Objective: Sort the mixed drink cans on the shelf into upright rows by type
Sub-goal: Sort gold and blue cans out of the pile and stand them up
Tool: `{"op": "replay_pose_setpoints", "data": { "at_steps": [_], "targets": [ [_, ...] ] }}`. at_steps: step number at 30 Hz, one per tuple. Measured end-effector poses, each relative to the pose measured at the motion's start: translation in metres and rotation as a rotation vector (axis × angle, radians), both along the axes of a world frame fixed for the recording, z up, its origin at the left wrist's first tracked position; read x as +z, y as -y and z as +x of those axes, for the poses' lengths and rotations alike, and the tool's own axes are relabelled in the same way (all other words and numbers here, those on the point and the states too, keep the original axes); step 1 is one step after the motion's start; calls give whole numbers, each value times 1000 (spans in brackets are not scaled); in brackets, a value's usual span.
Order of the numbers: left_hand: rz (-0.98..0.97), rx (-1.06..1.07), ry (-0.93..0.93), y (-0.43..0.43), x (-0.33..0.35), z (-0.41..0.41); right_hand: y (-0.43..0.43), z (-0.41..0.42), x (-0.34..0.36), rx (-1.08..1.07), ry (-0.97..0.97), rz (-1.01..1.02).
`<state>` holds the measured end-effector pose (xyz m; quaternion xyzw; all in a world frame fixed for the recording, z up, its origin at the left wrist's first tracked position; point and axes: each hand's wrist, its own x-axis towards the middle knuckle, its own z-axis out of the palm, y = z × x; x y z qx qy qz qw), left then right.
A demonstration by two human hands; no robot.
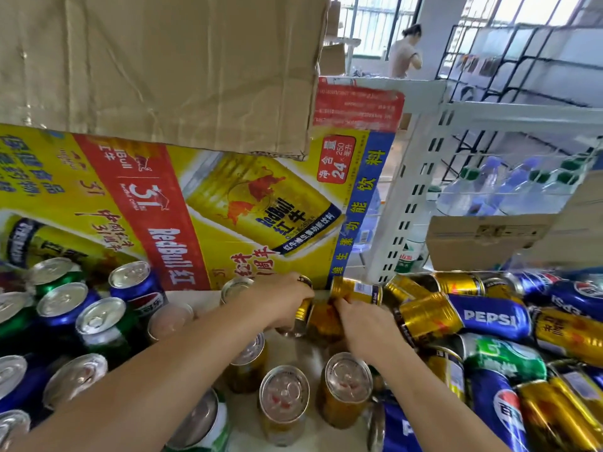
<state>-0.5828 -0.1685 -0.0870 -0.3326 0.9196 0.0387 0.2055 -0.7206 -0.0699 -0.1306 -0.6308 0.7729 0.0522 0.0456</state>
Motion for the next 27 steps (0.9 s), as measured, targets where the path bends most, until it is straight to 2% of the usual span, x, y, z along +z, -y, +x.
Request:
{"op": "replay_pose_setpoints", "data": {
  "at_steps": [7, 12, 16, 19, 22, 27],
  "targets": [
    [63, 43, -73, 3, 3, -1, 2, -4, -5, 9, 108, -21],
    [109, 139, -208, 5, 8, 9, -1, -2, -1, -8, 217, -69],
    [19, 165, -288, 6, 12, 20, -8, -7, 3, -39, 412, -160],
    [-116, 165, -249, 7, 7, 25, -13, -10, -1, -58, 574, -243],
    [-145, 235, -260, 4, -2, 27, -15, -10, -3, -77, 728, -319],
    [-161, 278, -333, -1, 2, 28, -12, -5, 6, -22, 823, -258]
  ]
}}
